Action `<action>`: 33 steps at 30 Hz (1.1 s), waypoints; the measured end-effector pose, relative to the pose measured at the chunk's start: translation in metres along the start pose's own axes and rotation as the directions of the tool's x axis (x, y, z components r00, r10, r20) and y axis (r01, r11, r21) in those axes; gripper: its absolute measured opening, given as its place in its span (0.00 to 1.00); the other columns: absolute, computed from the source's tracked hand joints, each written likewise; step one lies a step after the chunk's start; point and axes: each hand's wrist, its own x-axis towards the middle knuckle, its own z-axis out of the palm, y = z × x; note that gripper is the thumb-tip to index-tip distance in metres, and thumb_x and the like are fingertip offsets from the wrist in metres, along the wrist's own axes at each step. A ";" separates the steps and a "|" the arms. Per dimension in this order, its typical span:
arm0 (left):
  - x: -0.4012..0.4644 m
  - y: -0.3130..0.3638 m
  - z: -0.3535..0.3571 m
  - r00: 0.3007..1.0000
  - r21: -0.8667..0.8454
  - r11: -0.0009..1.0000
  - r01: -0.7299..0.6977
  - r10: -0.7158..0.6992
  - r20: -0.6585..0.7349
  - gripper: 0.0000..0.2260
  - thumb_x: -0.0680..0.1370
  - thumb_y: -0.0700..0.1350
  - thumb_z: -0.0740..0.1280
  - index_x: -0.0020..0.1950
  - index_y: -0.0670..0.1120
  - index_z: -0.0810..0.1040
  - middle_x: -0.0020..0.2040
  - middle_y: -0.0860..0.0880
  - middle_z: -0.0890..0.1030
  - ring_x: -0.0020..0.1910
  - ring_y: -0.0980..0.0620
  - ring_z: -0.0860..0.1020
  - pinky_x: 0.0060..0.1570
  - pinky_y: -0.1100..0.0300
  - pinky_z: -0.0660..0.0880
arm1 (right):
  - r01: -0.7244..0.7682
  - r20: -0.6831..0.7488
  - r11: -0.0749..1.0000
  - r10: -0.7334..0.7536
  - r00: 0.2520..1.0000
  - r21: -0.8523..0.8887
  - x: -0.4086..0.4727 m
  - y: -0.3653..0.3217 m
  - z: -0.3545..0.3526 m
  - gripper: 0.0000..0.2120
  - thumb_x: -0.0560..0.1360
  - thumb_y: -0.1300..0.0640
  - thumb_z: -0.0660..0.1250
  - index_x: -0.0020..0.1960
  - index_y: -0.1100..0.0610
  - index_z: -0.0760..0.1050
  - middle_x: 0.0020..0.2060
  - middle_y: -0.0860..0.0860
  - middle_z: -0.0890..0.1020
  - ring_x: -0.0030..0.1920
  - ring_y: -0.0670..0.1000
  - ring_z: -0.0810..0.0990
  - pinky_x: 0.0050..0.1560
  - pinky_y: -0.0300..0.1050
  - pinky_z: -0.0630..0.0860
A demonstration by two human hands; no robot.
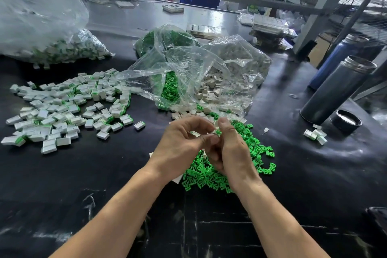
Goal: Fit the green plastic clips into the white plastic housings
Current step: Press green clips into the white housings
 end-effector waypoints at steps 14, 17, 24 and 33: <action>-0.003 -0.005 0.008 0.999 -0.128 0.992 0.002 -0.008 -0.048 0.03 0.74 0.35 0.76 0.46 0.39 0.85 0.48 0.41 0.86 0.49 0.43 0.85 0.55 0.45 0.81 | 0.143 -0.337 0.967 -0.208 0.918 -0.210 0.002 0.004 0.016 0.26 0.78 0.43 0.50 0.30 0.47 0.80 0.26 0.41 0.79 0.30 0.41 0.77 0.35 0.41 0.72; -0.004 -0.007 0.010 0.998 -0.145 0.989 0.005 -0.013 -0.056 0.02 0.74 0.35 0.75 0.46 0.40 0.85 0.48 0.43 0.87 0.51 0.40 0.85 0.56 0.46 0.81 | 0.161 -0.343 0.961 -0.233 0.910 -0.225 0.004 0.006 0.017 0.26 0.78 0.44 0.51 0.39 0.54 0.85 0.37 0.49 0.87 0.42 0.49 0.85 0.46 0.52 0.80; -0.001 -0.006 0.008 0.999 -0.130 0.991 0.013 -0.020 -0.048 0.02 0.75 0.36 0.75 0.45 0.42 0.85 0.44 0.41 0.86 0.41 0.50 0.83 0.51 0.49 0.80 | 0.218 -0.294 0.972 -0.233 0.927 -0.082 0.001 0.007 0.019 0.28 0.82 0.42 0.51 0.28 0.39 0.79 0.22 0.38 0.74 0.25 0.38 0.73 0.28 0.31 0.67; -0.002 -0.008 0.011 0.998 -0.037 0.999 0.023 -0.026 -0.059 0.03 0.76 0.39 0.76 0.48 0.43 0.85 0.47 0.41 0.85 0.44 0.42 0.83 0.55 0.37 0.79 | 0.142 -0.207 0.983 -0.164 0.965 -0.118 0.009 0.009 0.009 0.29 0.82 0.40 0.51 0.27 0.43 0.78 0.21 0.39 0.72 0.24 0.39 0.71 0.31 0.36 0.65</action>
